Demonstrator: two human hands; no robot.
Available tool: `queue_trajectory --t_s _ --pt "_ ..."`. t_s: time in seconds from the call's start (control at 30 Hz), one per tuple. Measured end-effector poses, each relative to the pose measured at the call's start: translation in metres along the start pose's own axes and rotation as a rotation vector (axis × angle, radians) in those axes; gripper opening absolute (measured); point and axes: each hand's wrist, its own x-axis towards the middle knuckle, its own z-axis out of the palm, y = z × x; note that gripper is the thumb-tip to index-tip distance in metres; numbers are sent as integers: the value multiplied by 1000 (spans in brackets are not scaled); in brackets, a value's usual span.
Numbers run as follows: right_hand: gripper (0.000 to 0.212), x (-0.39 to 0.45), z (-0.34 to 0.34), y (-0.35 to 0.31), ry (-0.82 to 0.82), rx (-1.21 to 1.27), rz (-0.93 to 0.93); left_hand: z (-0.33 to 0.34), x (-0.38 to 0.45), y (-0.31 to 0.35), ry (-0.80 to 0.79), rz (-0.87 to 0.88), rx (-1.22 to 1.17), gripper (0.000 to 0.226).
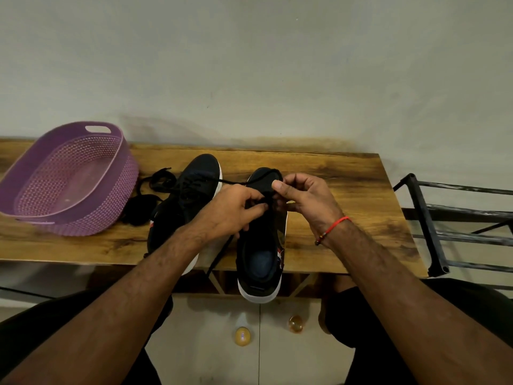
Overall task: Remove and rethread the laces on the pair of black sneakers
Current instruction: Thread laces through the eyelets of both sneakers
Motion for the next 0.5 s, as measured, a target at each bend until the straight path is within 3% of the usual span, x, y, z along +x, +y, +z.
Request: queue_trajectory --t_s 0.23,0.43,0.5 --pt "11 0 -4 1 -24 -16 69 -5 -1 3 11 -77 -97 9" --pt "10 0 -5 2 -3 0 81 -23 0 0 -168 -148 -230 17" --pt "10 1 -4 2 -17 8 88 -26 -1 0 -158 -136 -185 18"
